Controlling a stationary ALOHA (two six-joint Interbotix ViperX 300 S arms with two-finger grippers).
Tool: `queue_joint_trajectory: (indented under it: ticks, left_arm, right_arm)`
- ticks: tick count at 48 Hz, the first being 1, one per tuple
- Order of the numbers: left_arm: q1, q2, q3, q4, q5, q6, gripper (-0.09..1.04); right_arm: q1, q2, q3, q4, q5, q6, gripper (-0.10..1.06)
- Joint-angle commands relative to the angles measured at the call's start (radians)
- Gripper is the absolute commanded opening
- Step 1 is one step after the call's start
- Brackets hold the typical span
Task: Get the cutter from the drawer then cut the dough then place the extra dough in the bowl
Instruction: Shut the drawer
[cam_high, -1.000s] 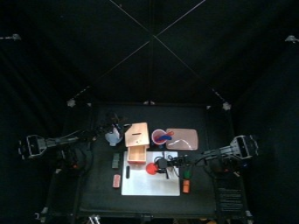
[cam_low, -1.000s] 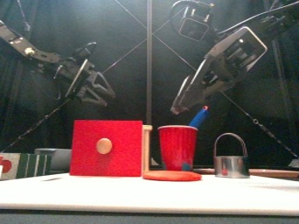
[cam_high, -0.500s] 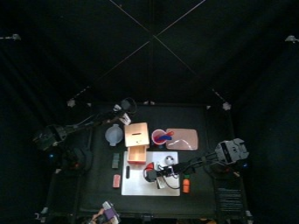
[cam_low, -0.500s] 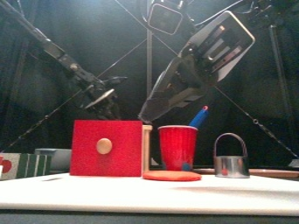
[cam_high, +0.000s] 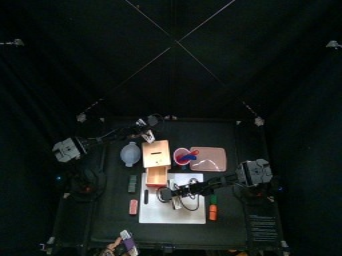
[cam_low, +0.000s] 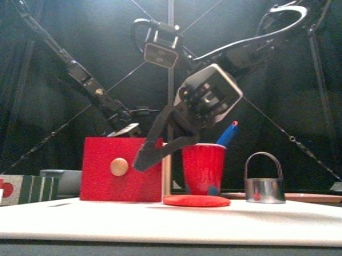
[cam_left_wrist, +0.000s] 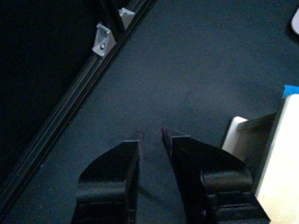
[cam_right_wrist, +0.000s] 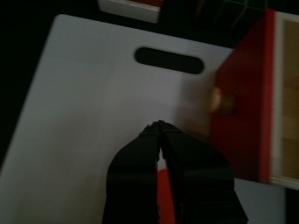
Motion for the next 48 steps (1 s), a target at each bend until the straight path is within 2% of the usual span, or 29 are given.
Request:
queue_joint_trajectory:
  ticks: [1, 12, 31, 48]
  left_arm:
    - [0.003, -0.011, 0.002, 0.005, -0.023, -0.002, 0.68]
    - [0.003, -0.015, 0.026, 0.005, -0.037, -0.002, 0.68]
    - [0.003, -0.015, 0.031, 0.018, -0.049, -0.002, 0.68]
    - [0.003, -0.008, 0.031, 0.018, -0.060, -0.002, 0.68]
  right_arm:
    - [-0.046, -0.021, -0.017, -0.038, -0.002, 0.008, 0.27]
    - [-0.087, -0.029, -0.026, -0.091, 0.020, -0.002, 0.27]
    - [-0.118, -0.031, -0.072, -0.173, 0.072, -0.003, 0.27]
    - [-0.167, -0.015, -0.087, -0.195, 0.071, 0.000, 0.27]
